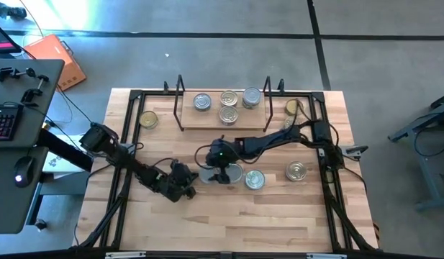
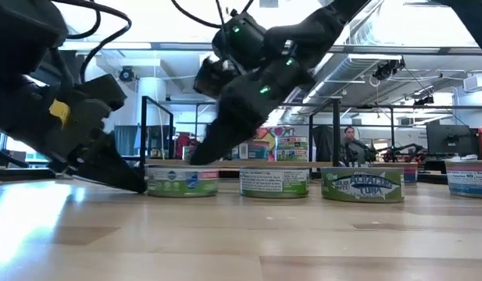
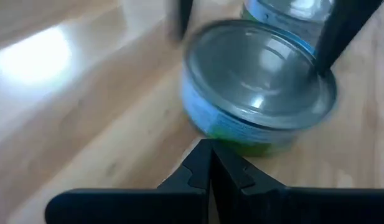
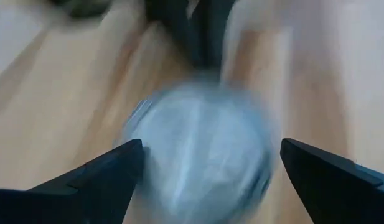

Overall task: Stack canned seafood by type on shelf
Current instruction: Put the green-white tuna can on the shelf

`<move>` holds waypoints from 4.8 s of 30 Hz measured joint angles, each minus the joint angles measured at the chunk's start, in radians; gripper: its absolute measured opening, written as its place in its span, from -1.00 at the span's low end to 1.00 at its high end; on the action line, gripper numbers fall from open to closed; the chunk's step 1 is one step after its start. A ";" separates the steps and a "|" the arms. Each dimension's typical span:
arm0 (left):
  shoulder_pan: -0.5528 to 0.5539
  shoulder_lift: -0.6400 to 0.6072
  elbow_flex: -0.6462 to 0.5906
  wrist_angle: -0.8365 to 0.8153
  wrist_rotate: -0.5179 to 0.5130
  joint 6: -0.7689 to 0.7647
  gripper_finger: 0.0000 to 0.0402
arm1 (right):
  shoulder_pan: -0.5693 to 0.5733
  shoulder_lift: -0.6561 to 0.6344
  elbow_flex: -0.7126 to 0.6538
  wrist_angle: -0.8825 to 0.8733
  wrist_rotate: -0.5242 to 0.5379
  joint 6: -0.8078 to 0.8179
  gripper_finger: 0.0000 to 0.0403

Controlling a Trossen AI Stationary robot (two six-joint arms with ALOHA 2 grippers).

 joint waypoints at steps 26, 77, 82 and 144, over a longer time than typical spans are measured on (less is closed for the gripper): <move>-0.073 -0.120 -0.003 -0.179 0.012 -0.154 -1.00 | 0.044 -0.044 0.000 -0.242 0.112 -0.103 0.86; -0.155 -0.243 -0.001 -0.553 0.007 -0.400 -1.00 | 0.108 0.022 0.001 0.042 0.247 0.104 0.37; -0.157 -0.243 -0.002 -0.515 -0.011 -0.385 -1.00 | 0.095 0.026 0.001 0.058 0.229 0.080 0.55; -0.201 -0.228 -0.002 -0.601 -0.209 -0.496 -1.00 | 0.195 -0.591 -0.513 -0.116 0.896 0.603 0.69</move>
